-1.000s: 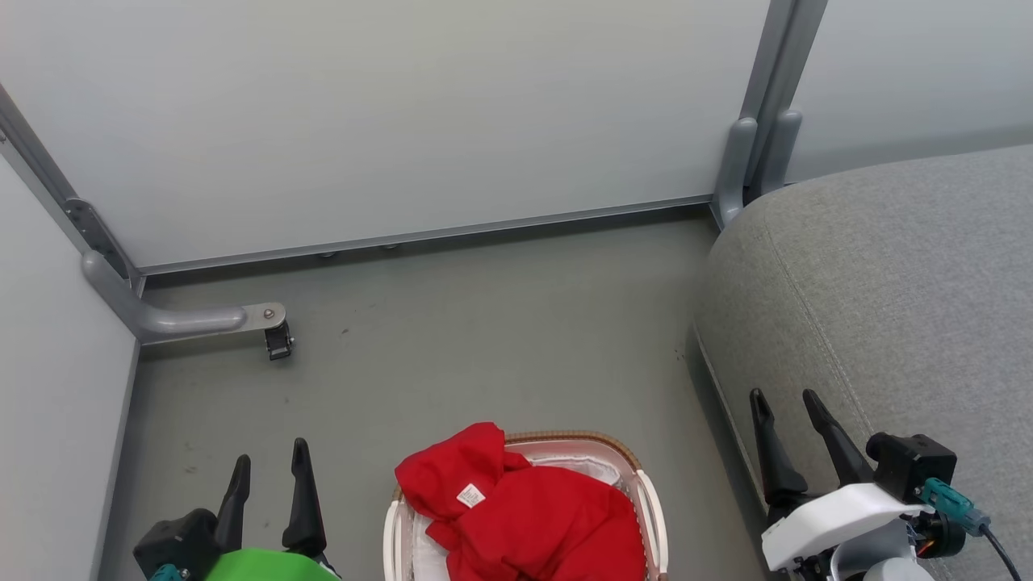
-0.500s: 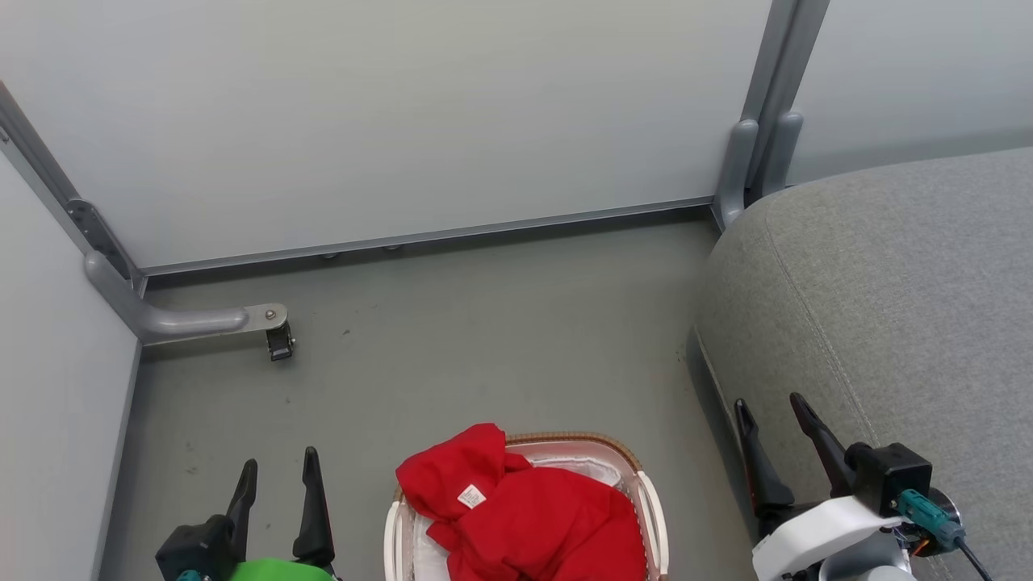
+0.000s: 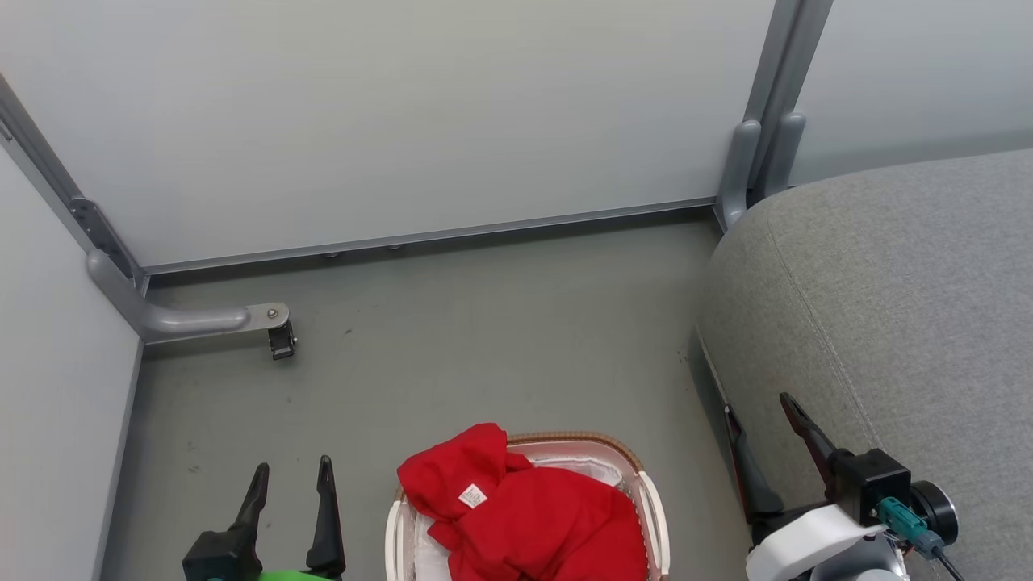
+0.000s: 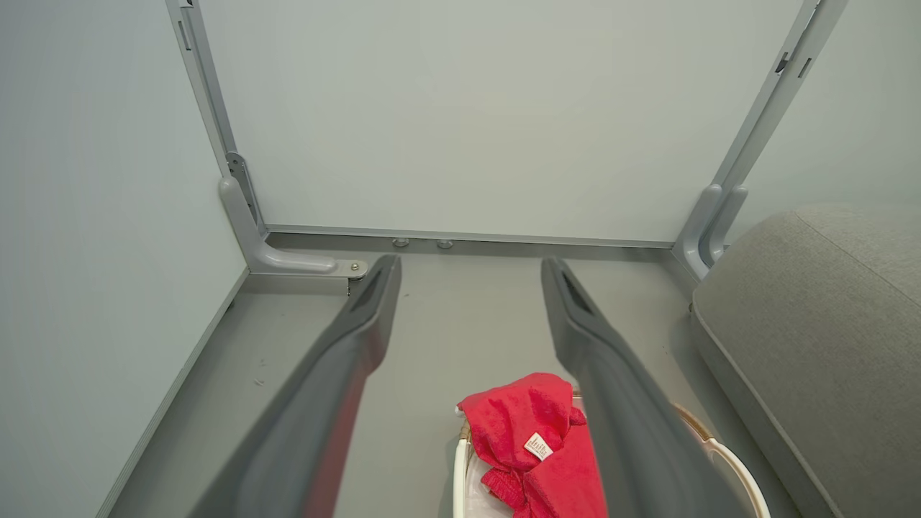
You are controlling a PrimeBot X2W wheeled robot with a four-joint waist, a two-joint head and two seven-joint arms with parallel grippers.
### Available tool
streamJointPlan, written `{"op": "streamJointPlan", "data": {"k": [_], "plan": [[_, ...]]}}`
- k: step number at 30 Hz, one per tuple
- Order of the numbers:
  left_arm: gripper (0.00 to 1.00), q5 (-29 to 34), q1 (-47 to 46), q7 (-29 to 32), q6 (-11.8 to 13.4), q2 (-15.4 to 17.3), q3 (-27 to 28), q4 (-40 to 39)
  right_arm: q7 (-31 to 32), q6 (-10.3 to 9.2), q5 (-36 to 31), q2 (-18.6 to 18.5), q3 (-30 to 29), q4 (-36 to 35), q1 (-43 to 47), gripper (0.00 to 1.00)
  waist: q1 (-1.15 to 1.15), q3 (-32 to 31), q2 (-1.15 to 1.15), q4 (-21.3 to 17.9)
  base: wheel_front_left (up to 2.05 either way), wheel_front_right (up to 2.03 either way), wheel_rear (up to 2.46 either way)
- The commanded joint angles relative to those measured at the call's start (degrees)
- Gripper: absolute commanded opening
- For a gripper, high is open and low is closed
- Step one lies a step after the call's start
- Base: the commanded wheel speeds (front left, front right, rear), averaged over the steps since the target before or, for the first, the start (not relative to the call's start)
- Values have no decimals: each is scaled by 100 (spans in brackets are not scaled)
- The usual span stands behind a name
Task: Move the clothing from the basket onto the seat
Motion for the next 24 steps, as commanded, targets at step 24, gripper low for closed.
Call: {"op": "streamJointPlan", "data": {"k": [24], "plan": [[100, 126, 19, -49, 25, 40, -55, 43, -57, 0, -71, -35, 4, -22, 57, 100, 0, 65, 0, -5, 0, 0, 0]]}}
